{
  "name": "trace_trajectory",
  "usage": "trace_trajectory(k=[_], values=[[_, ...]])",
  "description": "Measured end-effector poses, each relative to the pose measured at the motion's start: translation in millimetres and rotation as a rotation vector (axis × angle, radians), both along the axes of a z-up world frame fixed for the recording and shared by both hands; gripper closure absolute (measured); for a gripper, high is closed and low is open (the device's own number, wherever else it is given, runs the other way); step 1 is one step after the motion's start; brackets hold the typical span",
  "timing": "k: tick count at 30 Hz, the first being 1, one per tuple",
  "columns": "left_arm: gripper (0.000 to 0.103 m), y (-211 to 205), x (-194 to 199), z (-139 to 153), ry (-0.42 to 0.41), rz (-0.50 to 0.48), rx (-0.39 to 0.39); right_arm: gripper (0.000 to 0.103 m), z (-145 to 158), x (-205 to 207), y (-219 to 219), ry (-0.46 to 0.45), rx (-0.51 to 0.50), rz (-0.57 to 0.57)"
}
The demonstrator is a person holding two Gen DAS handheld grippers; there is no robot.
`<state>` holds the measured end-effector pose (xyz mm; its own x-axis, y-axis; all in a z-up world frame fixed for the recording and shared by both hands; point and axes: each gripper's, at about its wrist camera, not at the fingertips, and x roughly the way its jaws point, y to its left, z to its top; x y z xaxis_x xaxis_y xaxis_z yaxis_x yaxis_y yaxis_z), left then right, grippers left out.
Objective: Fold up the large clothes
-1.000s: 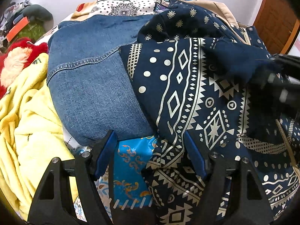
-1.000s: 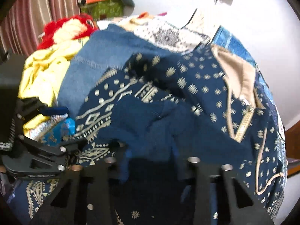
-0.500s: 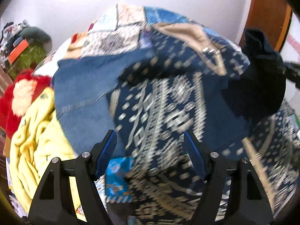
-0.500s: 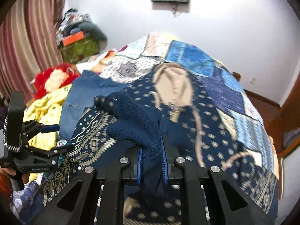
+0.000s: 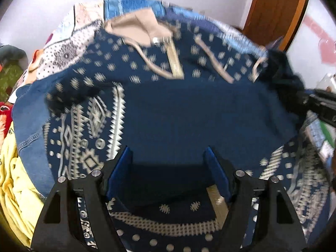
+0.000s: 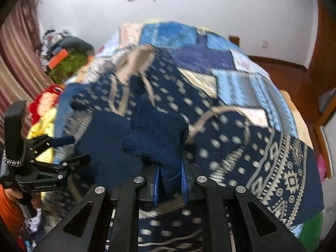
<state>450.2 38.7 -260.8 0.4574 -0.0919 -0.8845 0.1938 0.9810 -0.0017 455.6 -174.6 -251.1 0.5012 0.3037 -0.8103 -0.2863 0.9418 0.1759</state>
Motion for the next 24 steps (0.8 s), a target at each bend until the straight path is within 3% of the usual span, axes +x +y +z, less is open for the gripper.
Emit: trace_trajectory(k=[5, 11, 13, 14, 15, 18, 24], values=[[0.029, -20.4, -5.8, -14.5, -0.060, -0.054, 0.158, 0.089, -24.4, 4.4, -13.2, -0.014, -0.167, -0.028], [0.029, -17.0, -6.9, -16.1, -0.074, -0.035, 0.129, 0.085, -31.7, 7.8, -40.6, 0.042, -0.171, -0.047], [0.029, -20.7, -7.9, -16.4, -0.083, -0.034, 0.148, 0.059, -32.9, 6.5, -46.0, 0.043, -0.228, -0.071], [0.029, -21.2, -8.4, -16.5, -0.085, -0.030, 0.153, 0.027, -33.8, 5.7, -48.3, 0.031, -0.274, -0.091], [0.029, -21.2, -8.8, -16.5, -0.086, -0.027, 0.154, 0.008, -33.7, 3.1, -50.7, 0.002, -0.345, -0.118], [0.029, -22.3, -8.5, -17.2, -0.088, -0.018, 0.151, 0.006, -33.5, -8.0, -61.9, -0.020, -0.430, -0.125], [0.029, -29.9, -21.4, -12.5, -0.051, -0.028, 0.164, 0.006, -11.1, -36.0, -105.7, 0.018, -0.283, -0.141]])
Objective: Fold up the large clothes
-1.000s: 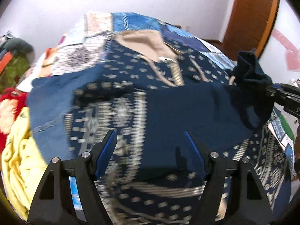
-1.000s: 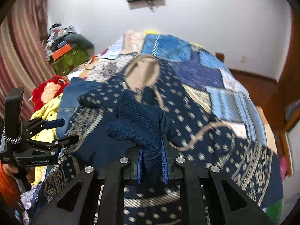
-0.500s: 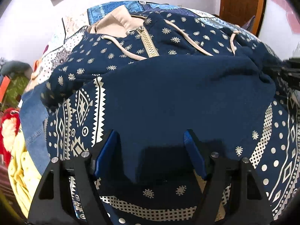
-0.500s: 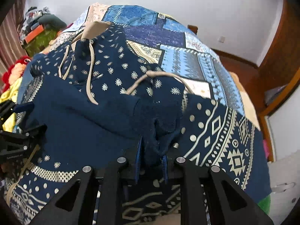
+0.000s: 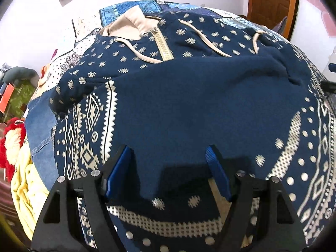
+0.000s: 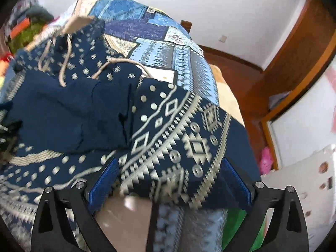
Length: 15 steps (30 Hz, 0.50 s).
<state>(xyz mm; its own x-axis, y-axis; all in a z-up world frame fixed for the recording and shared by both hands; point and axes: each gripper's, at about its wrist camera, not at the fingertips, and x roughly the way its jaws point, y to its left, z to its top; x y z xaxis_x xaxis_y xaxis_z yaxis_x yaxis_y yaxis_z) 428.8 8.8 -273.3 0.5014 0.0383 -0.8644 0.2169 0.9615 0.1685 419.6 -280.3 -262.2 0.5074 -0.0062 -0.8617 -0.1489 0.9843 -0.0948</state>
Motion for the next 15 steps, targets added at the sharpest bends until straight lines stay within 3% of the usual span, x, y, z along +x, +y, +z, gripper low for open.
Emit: trace_trajectory(k=[8, 11, 15], values=[[0.029, -5.5, -5.9, 34.3, -0.021, 0.047, -0.123, 0.006, 21.3, -32.6, -75.6, 0.002, 0.278, -0.148], [0.029, -15.7, -2.1, 50.2, -0.060, 0.042, -0.157, 0.006, 11.0, -35.2, -97.9, 0.033, 0.332, -0.210], [0.029, -36.4, 3.1, 62.6, -0.096, 0.008, -0.186, 0.007, -17.5, -26.3, -133.2, 0.113, 0.540, -0.305]])
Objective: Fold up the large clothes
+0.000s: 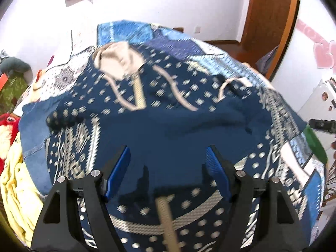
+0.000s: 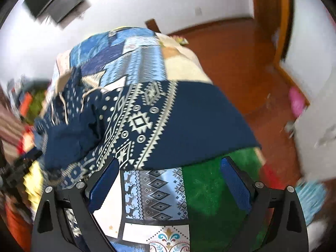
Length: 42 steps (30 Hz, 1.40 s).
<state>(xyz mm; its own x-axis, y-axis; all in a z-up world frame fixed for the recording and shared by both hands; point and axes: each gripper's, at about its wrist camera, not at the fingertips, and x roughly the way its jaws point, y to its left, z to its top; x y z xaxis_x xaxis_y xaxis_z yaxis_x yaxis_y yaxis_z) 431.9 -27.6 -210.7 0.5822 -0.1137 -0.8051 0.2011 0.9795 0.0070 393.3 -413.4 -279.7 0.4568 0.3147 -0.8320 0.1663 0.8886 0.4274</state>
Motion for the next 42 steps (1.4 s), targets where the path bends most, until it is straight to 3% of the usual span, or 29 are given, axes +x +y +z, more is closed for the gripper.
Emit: trace_trajectory(k=[4, 7, 10, 15, 17, 18, 26, 30, 33, 38, 42], values=[[0.029, -15.9, 3.0, 1.1, -0.006, -0.035, -0.023, 0.018, -35.4, 14.9, -19.1, 0.062, 0.187, -0.068], [0.029, -20.9, 5.1, -1.5, -0.001, -0.053, -0.037, 0.018, -41.9, 24.8, -23.6, 0.043, 0.219, -0.109], [0.029, -22.9, 7.0, -6.3, 0.004, -0.057, -0.036, 0.029, -44.6, 42.8, -18.7, 0.035, 0.146, -0.122], [0.029, -15.4, 8.2, -9.2, -0.002, -0.028, -0.005, 0.071, -44.8, 67.0, -14.5, 0.024, 0.006, -0.205], [0.029, -9.3, 7.0, -7.5, -0.007, -0.015, -0.002, 0.085, -31.9, 75.1, -8.3, -0.009, -0.056, -0.207], [0.029, -6.3, 5.8, -6.6, -0.010, -0.008, -0.001, 0.087, -22.4, 77.4, -4.9, -0.038, -0.077, -0.198], [0.029, 22.2, -6.4, 14.5, -0.068, 0.043, -0.010, 0.091, 92.0, 83.4, 52.6, -0.303, -0.162, -0.048], [0.029, 38.4, -19.5, 30.8, -0.112, 0.061, -0.021, 0.091, 150.0, 84.1, 109.3, -0.421, -0.168, 0.063], [0.029, 52.9, -31.1, 43.4, -0.156, 0.082, -0.012, 0.091, 174.5, 86.0, 161.2, -0.463, -0.159, 0.160], [0.029, 91.4, -54.1, 59.1, -0.206, 0.133, -0.021, 0.091, 168.1, 82.7, 255.4, -0.434, -0.134, 0.327], [0.029, 121.6, -68.9, 58.2, -0.200, 0.173, -0.027, 0.091, 123.0, 77.7, 322.8, -0.331, -0.161, 0.439]])
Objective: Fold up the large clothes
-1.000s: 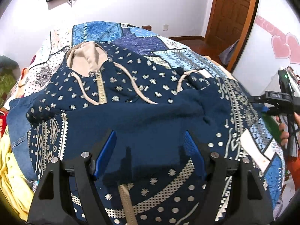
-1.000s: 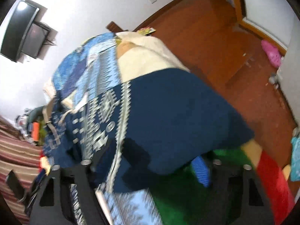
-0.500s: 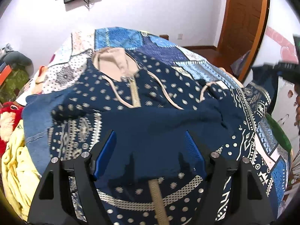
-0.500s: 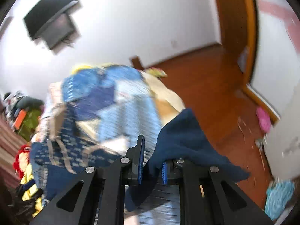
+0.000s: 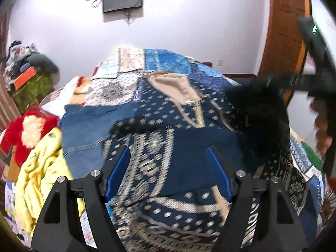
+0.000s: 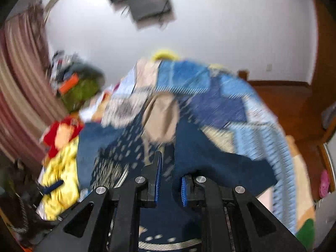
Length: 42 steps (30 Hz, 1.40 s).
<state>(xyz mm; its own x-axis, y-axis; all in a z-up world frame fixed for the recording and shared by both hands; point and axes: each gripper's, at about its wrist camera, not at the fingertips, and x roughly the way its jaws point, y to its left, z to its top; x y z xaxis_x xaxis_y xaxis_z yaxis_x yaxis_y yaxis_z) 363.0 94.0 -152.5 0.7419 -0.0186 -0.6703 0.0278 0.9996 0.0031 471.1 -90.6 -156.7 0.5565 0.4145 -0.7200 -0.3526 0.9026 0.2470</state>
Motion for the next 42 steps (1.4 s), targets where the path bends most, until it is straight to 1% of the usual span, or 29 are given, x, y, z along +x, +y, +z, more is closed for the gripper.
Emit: trace_trajectory(k=[4, 7, 10, 12, 13, 15, 17, 19, 22, 26, 27, 29, 30, 32, 34, 36, 37, 39, 42], values=[[0.029, 26.0, -12.8, -10.1, 0.027, 0.035, -0.006, 0.090, -62.1, -7.3, 36.4, 0.141, -0.078, 0.037], [0.029, 39.6, -21.8, -21.1, 0.047, 0.050, -0.017, 0.090, -100.0, -9.9, 44.5, 0.243, -0.120, 0.010], [0.029, 47.6, -27.0, -32.4, 0.074, 0.058, -0.030, 0.090, -125.4, -15.3, 43.8, 0.350, -0.157, -0.013], [0.029, 49.6, -29.3, -39.0, 0.091, 0.059, -0.035, 0.090, -134.8, -21.7, 39.4, 0.391, -0.164, -0.012], [0.029, 49.6, -30.4, -41.7, 0.099, 0.059, -0.037, 0.090, -134.8, -27.7, 35.8, 0.386, -0.157, -0.011], [0.029, 48.3, -31.5, -45.2, 0.107, 0.054, -0.041, 0.090, -131.4, -36.1, 28.6, 0.394, -0.153, -0.011], [0.029, 45.2, -32.9, -47.2, 0.115, 0.047, -0.043, 0.090, -130.1, -45.0, 20.6, 0.434, -0.139, -0.003], [0.029, 40.7, -33.1, -47.6, 0.122, 0.042, -0.044, 0.090, -125.0, -52.5, 14.7, 0.452, -0.116, 0.013], [0.029, 31.1, -31.1, -44.7, 0.129, 0.022, -0.044, 0.090, -111.7, -63.4, 1.8, 0.437, -0.087, 0.045], [0.029, 8.5, -22.4, -36.0, 0.123, -0.017, -0.006, 0.090, -88.1, -68.3, -22.9, 0.399, -0.030, 0.043], [0.029, 2.8, -19.9, -33.6, 0.121, -0.026, 0.001, 0.090, -79.2, -69.1, -32.8, 0.374, -0.012, 0.035], [0.029, -13.9, -11.4, -26.3, 0.114, -0.052, 0.013, 0.090, -63.6, -72.0, -49.8, 0.317, -0.010, 0.015], [0.029, -21.2, -7.8, -23.5, 0.111, -0.065, 0.016, 0.090, -56.3, -72.7, -56.6, 0.295, -0.011, 0.007], [0.029, -42.6, 3.0, -15.7, 0.100, -0.104, 0.021, 0.090, -39.4, -75.6, -78.1, 0.221, -0.021, -0.017], [0.029, -64.6, 14.3, -10.1, 0.092, -0.144, 0.026, 0.090, -27.4, -77.5, -99.9, 0.157, -0.059, -0.047], [0.025, -87.0, 27.1, -6.6, 0.091, -0.187, 0.030, 0.090, -20.3, -77.7, -120.2, 0.114, -0.105, -0.079], [0.022, -101.1, 34.5, -5.9, 0.092, -0.213, 0.033, 0.090, -18.9, -77.7, -130.9, 0.099, -0.124, -0.095], [0.022, -130.4, 49.9, -8.2, 0.102, -0.266, 0.047, 0.090, -19.2, -76.0, -151.8, 0.081, -0.152, -0.133], [0.022, -168.7, 70.2, -18.9, 0.120, -0.322, 0.091, 0.090, -28.0, -73.3, -182.0, 0.094, -0.147, -0.180]])
